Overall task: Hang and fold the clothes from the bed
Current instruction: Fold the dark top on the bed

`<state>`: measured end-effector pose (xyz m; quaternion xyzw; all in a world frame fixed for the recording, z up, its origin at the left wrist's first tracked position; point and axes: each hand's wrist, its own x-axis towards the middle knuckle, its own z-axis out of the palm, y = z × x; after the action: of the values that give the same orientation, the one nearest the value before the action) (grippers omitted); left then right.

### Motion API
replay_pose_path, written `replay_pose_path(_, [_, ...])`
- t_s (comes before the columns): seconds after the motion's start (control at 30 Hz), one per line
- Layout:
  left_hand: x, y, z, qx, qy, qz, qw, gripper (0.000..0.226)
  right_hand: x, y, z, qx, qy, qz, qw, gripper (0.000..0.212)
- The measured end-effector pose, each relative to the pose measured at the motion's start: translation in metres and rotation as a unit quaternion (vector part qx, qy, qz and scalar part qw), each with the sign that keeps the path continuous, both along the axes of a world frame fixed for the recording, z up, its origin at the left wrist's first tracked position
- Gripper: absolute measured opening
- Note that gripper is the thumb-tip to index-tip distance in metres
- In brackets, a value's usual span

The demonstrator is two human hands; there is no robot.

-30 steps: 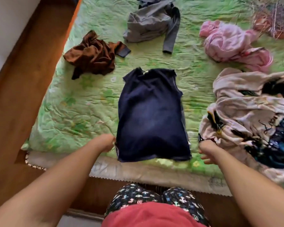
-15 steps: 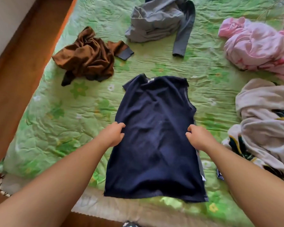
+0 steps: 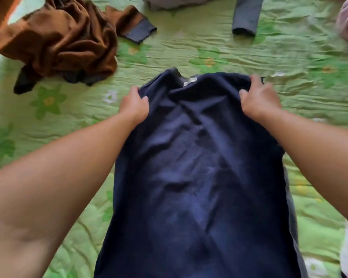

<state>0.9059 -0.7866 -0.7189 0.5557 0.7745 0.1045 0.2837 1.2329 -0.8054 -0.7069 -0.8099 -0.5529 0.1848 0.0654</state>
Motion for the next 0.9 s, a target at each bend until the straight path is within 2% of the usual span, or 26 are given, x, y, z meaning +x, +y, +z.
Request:
replay_pose_path(0.1, [0.003,0.026,-0.009,0.055,-0.139,0.125,0.981,0.046,0.006,0.028,-0.01,-0.011,0.101,-0.14,0.985,0.067])
replay_pose_path(0.17, [0.002,0.036,-0.012,0.073,-0.191,0.16,0.966,0.027,0.011,0.04,-0.016,-0.011,0.205,-0.219,0.954,0.064])
replay_pose_path(0.2, [0.002,0.04,-0.011,0.076,-0.19,0.147,0.968,0.017,0.013,0.043,-0.018,-0.007,0.239,-0.239,0.941,0.057])
replay_pose_path(0.27, [-0.002,0.049,0.0,0.085,-0.139,0.086,0.983,0.01,0.018,0.048,-0.015,0.012,0.262,-0.248,0.932,0.038])
replay_pose_path(0.33, [-0.008,0.066,0.019,0.124,-0.069,0.049,0.989,0.012,0.026,0.054,-0.003,0.053,0.224,-0.235,0.944,0.018])
replay_pose_path(0.4, [-0.013,0.087,0.039,0.156,-0.02,0.032,0.987,0.011,0.037,0.067,0.007,0.103,0.208,-0.238,0.943,0.02])
replay_pose_path(0.5, [-0.013,0.109,0.05,0.158,0.045,-0.012,0.986,0.011,0.039,0.078,0.021,0.065,0.227,-0.258,0.937,0.036])
replay_pose_path(0.6, [-0.003,0.089,0.032,0.117,0.112,-0.039,0.986,0.034,0.035,0.063,0.01,0.009,0.135,-0.206,0.969,0.066])
replay_pose_path(0.63, [0.002,0.068,0.023,0.115,0.128,-0.058,0.983,0.043,0.032,0.046,0.005,0.009,0.116,-0.192,0.975,0.069])
replay_pose_path(0.67, [0.008,0.04,0.016,0.127,0.132,-0.088,0.979,0.05,0.027,0.022,-0.001,0.043,0.098,-0.151,0.983,0.068])
replay_pose_path(0.73, [0.017,-0.033,-0.001,0.141,0.129,-0.175,0.966,0.059,0.012,-0.043,-0.021,0.069,-0.023,0.012,0.997,0.065])
replay_pose_path(0.77, [0.019,-0.073,-0.011,0.132,0.137,-0.218,0.957,0.062,0.002,-0.081,-0.031,0.084,-0.056,0.11,0.989,0.064])
replay_pose_path(0.83, [0.019,-0.149,-0.028,0.085,0.188,-0.289,0.935,0.067,-0.013,-0.153,-0.048,0.066,-0.089,0.234,0.966,0.066])
replay_pose_path(0.9, [0.013,-0.198,-0.044,0.039,0.243,-0.326,0.913,0.069,-0.021,-0.208,-0.063,-0.016,-0.129,0.266,0.955,0.071])
